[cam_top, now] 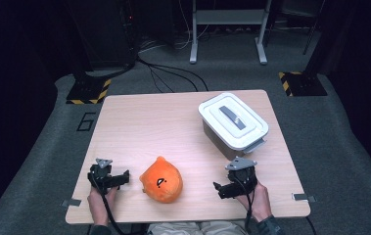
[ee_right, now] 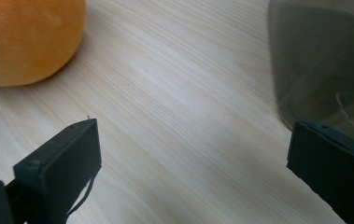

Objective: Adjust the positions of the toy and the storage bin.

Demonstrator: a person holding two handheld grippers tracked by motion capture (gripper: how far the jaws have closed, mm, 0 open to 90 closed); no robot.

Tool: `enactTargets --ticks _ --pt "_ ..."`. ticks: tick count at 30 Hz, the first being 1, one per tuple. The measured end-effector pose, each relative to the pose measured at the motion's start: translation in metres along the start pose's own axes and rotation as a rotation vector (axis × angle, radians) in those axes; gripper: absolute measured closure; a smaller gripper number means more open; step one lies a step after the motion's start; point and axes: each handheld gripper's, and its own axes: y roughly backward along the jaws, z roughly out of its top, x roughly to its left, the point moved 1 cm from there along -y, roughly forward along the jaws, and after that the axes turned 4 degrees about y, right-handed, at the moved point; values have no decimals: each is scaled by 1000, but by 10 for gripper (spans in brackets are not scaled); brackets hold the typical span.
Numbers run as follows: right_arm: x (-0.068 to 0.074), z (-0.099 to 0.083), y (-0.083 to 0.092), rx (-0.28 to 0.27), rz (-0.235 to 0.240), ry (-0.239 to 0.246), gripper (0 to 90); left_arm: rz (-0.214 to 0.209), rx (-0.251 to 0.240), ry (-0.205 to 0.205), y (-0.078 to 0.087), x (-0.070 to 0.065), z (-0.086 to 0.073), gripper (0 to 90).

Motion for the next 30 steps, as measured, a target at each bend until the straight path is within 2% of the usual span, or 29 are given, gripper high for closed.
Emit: enactTargets --ticks 5,14,20,21,23,25,26,30 --pt "11 14 -2 14 22 16 20 1 0 1 0 0 0 6" --pt "29 38 -9 -9 61 81 19 2 1 1 0 0 0 6" --pt "41 55 -11 -15 103 92 19 2 0 2 0 0 0 5" --pt "43 58 -11 -21 107 109 19 2 1 2 0 0 0 5" --pt "50 65 -11 -23 113 107 18 2 1 2 0 0 0 5" --pt "53 68 -12 -26 117 119 18 2 1 2 0 0 0 5" --pt "60 75 -14 -35 124 140 18 2 1 2 0 0 0 5" --pt "71 84 -20 -38 153 154 16 2 1 2 0 0 0 5"
